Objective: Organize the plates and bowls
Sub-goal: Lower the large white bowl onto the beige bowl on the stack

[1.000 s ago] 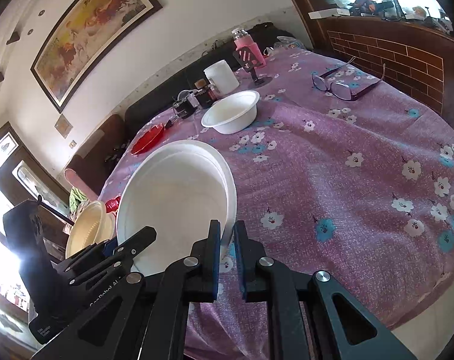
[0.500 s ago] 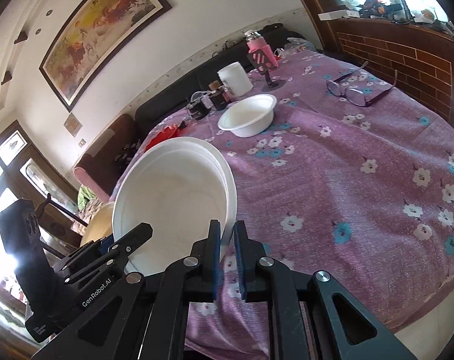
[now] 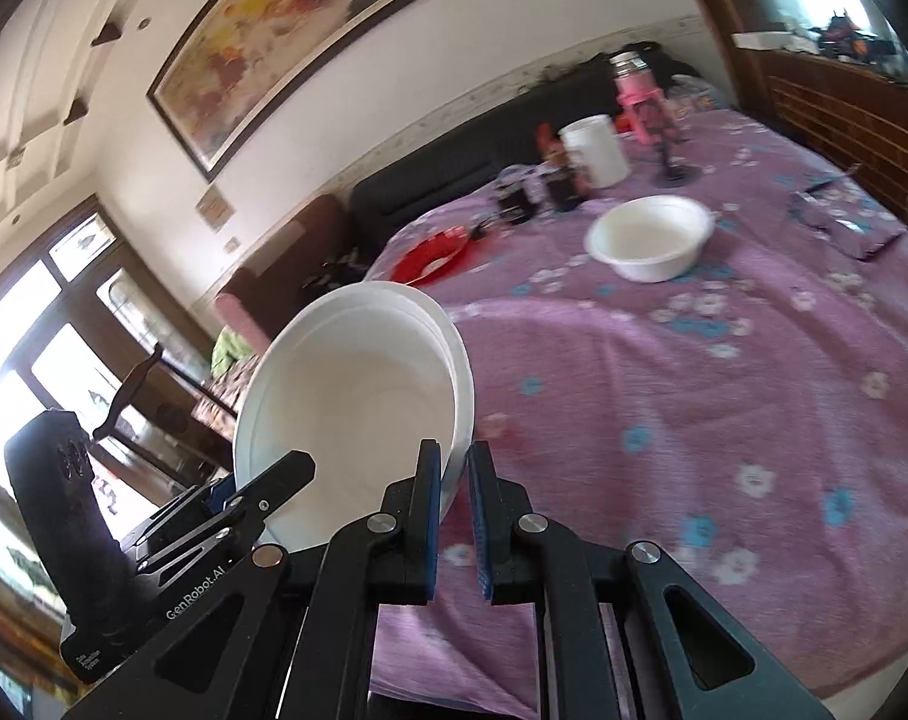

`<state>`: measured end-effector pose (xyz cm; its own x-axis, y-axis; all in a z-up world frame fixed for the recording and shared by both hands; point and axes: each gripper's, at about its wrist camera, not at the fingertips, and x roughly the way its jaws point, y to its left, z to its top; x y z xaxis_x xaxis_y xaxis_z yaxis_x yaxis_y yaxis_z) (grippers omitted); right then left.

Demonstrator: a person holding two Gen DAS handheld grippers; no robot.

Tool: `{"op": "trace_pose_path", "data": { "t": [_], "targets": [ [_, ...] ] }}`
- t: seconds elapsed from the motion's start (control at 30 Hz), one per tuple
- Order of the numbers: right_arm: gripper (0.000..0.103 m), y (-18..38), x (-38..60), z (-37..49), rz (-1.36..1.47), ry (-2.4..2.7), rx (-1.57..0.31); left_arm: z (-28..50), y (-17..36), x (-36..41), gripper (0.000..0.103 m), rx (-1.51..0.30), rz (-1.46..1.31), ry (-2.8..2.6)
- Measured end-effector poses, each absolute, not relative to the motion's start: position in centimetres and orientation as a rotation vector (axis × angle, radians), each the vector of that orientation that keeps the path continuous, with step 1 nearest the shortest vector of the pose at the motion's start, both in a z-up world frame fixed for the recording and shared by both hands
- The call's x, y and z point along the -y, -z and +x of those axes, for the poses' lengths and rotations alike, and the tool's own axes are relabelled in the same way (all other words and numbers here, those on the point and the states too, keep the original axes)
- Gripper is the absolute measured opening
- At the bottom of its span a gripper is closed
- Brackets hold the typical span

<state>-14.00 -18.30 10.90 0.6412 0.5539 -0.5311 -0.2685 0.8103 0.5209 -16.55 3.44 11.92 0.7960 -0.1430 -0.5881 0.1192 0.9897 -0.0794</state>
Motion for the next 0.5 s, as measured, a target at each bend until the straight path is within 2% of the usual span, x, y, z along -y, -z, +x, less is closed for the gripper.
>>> {"op": "trace_pose_path", "data": {
  "t": [0.5],
  "targets": [
    [0.011, -8.9, 11.2, -11.2, 0.364, -0.568, -0.833, -15.9, -10.6, -9.9, 0.032, -0.675, -0.134, 0.025]
  ]
}}
